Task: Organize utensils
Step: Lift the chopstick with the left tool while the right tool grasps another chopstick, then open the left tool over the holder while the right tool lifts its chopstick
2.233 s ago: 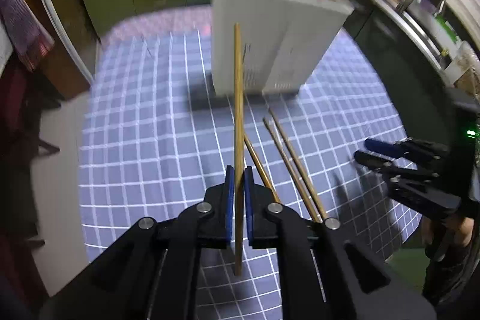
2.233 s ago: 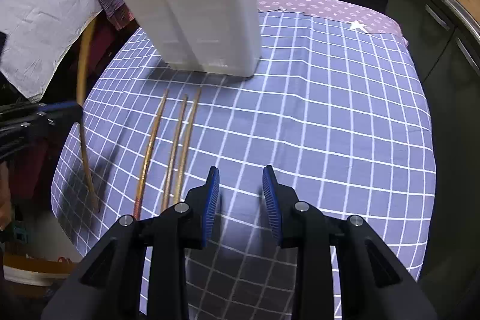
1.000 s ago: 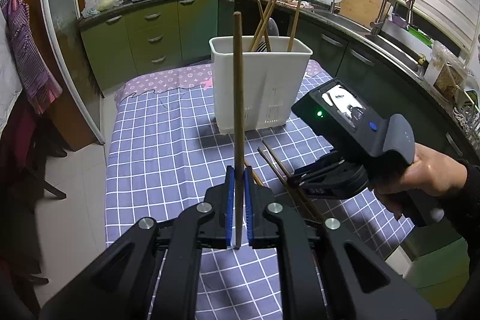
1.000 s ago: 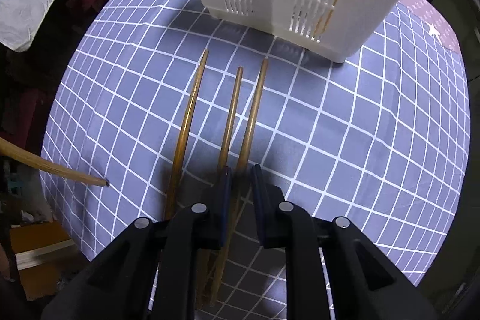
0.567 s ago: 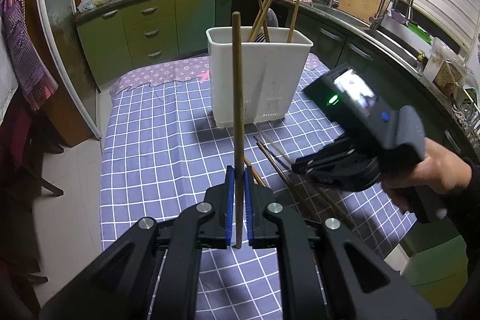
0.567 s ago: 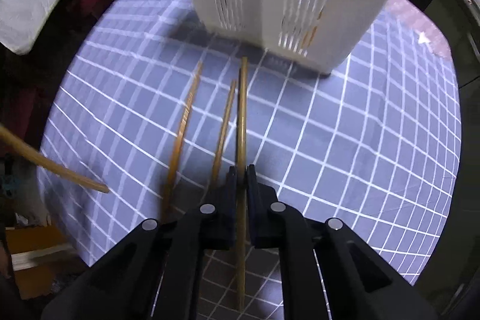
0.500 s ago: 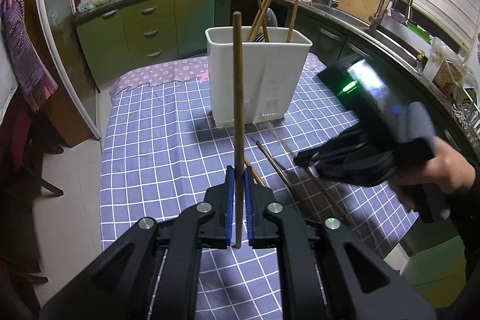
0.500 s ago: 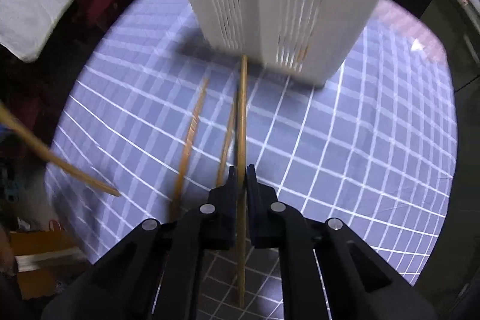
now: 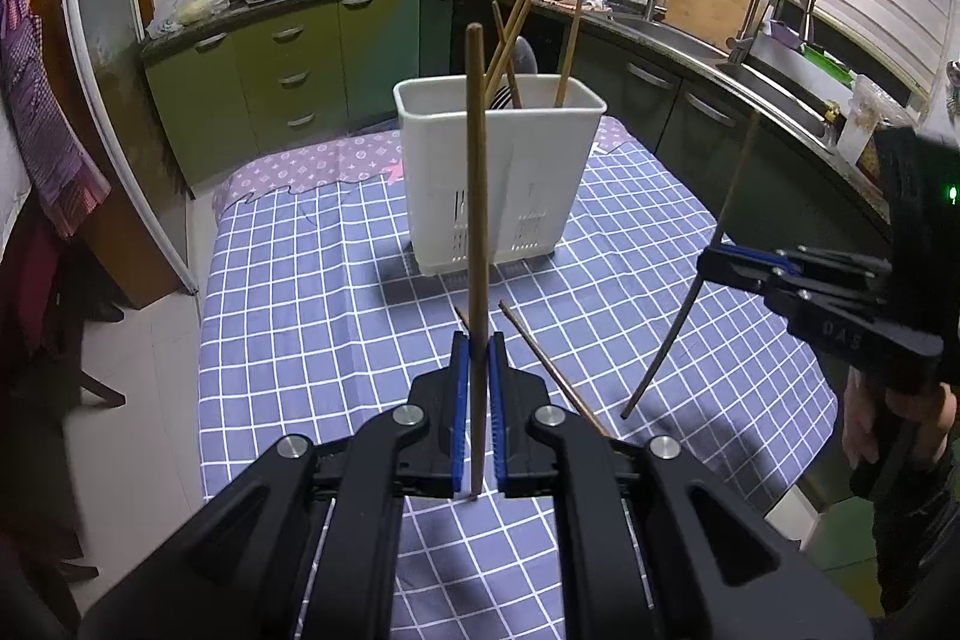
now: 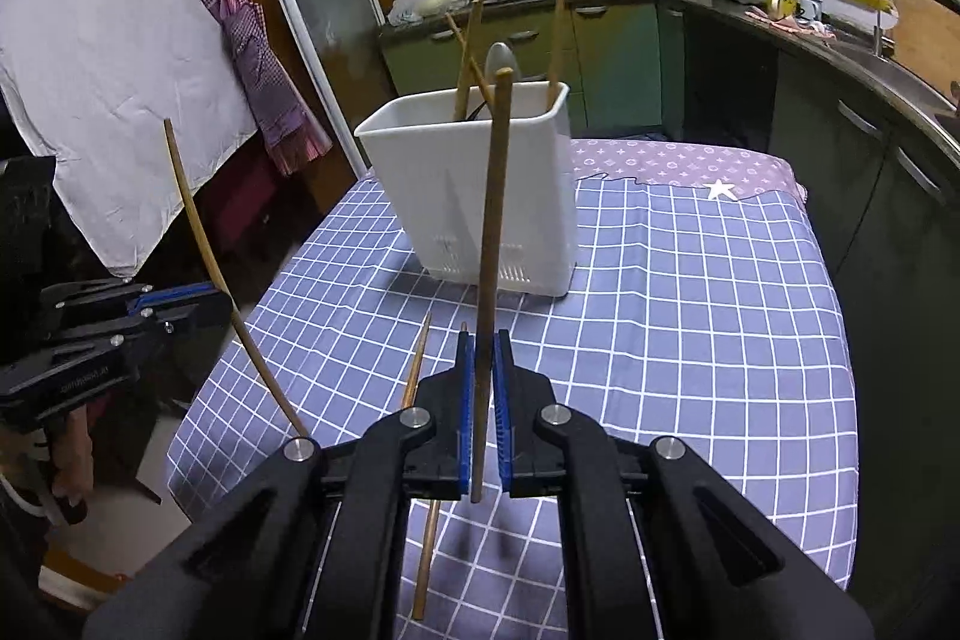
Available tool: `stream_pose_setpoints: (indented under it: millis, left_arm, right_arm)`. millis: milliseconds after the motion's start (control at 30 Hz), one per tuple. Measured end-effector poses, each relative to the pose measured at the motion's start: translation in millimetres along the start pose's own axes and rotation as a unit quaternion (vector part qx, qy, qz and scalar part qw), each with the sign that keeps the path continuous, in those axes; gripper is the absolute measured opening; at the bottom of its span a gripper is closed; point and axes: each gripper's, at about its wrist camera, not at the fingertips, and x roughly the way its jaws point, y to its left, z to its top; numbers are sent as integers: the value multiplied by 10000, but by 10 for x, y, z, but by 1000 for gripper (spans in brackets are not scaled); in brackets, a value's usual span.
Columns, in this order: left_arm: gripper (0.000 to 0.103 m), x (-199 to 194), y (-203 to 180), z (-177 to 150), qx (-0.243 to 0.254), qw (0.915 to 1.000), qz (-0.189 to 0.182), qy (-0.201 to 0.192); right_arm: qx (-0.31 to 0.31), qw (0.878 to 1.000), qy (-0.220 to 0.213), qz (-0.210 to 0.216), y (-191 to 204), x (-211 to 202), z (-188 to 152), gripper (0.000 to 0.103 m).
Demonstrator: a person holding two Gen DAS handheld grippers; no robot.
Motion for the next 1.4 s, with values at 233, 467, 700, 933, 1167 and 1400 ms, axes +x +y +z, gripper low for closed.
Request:
stream_pose_setpoints:
  millis: [233, 467, 700, 933, 1167, 1400]
  left_arm:
    - [7, -93, -34, 159, 94, 9999, -9, -122]
    - [7, -286, -38, 528, 141, 9994, -79, -301]
    - [7, -576, -14, 1127, 128, 9955, 20, -944]
    - [7, -560, -38, 1740, 146, 9878, 188, -1542]
    - [7, 92, 22, 1856, -16, 9914, 345, -1264]
    - [9, 548, 93, 1606, -66, 9965, 373, -749]
  right_arm:
    - [10, 10000, -24, 93, -37, -34, -18, 7]
    - [79, 9999, -39, 141, -71, -11, -38, 7]
    - [58, 9998, -14, 163, -76, -19, -42, 7]
    - [29, 9999, -29, 138, -54, -32, -45, 7]
    - [13, 9999, -41, 137, -48, -65, -69, 7]
    - [30, 9999, -58, 91, -56, -74, -74, 7]
